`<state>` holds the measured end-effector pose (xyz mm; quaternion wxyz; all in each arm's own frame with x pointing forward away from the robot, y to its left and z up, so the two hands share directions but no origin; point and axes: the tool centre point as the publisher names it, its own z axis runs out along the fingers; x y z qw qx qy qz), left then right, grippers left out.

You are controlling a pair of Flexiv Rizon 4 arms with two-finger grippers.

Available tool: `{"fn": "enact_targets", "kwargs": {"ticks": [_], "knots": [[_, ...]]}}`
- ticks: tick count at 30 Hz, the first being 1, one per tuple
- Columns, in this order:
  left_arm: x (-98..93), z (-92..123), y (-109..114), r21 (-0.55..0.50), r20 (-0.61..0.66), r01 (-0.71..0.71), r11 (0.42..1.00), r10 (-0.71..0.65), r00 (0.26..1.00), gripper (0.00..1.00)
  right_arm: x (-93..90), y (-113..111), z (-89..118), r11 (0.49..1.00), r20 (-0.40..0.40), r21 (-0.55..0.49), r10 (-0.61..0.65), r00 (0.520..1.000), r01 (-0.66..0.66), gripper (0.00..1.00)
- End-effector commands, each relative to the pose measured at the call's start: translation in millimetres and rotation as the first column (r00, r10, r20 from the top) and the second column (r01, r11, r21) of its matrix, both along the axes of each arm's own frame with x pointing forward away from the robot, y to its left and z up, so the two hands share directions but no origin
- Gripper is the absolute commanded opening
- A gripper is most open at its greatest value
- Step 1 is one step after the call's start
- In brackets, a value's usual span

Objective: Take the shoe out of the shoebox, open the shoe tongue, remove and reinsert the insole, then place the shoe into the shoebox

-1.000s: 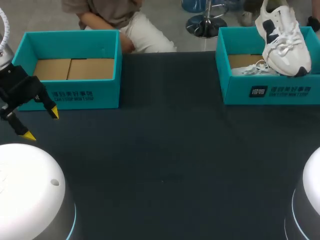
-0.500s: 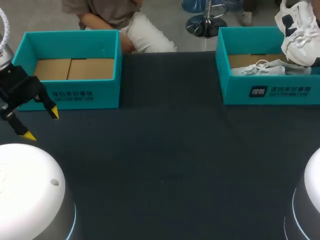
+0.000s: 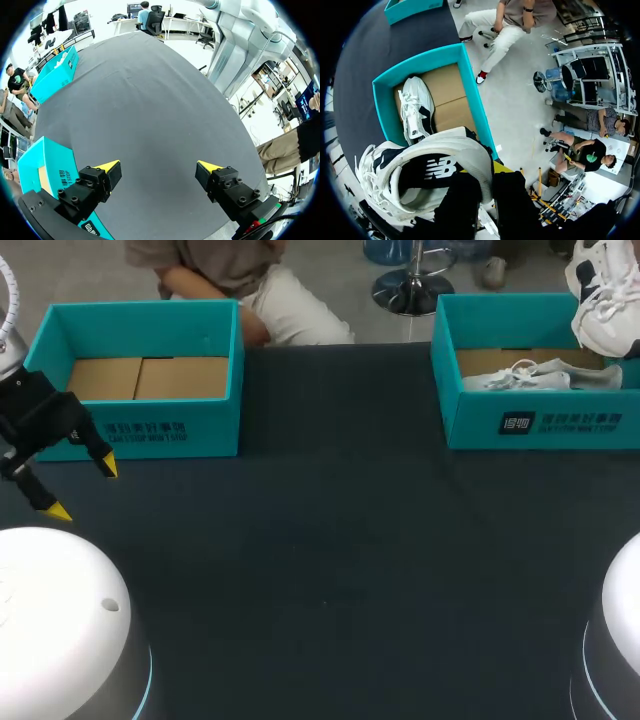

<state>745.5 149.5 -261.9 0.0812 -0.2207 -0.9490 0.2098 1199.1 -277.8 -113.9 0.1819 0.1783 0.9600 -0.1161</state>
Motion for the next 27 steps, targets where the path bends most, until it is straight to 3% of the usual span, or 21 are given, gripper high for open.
{"fn": "enact_targets", "kwargs": {"ticks": [1, 21, 27], "knots": [[-0.6, -0.2, 0.3, 0.002, 0.001, 0.0, 1.0, 0.0, 1.0, 1.0, 3.7, 0.0, 3.4, 1.0, -0.021, 0.004, -0.003, 1.0, 0.004, 0.0], [-0.6, -0.2, 0.3, 0.002, 0.001, 0.0, 1.0, 0.0, 1.0, 1.0, 3.7, 0.0, 3.4, 1.0, -0.021, 0.004, -0.003, 1.0, 0.004, 0.0], [-0.6, -0.2, 0.3, 0.002, 0.001, 0.0, 1.0, 0.0, 1.0, 1.0, 7.3, -4.3, 3.6, 0.958, -0.013, 0.031, -0.285, 0.958, 0.285, 0.0]]}}
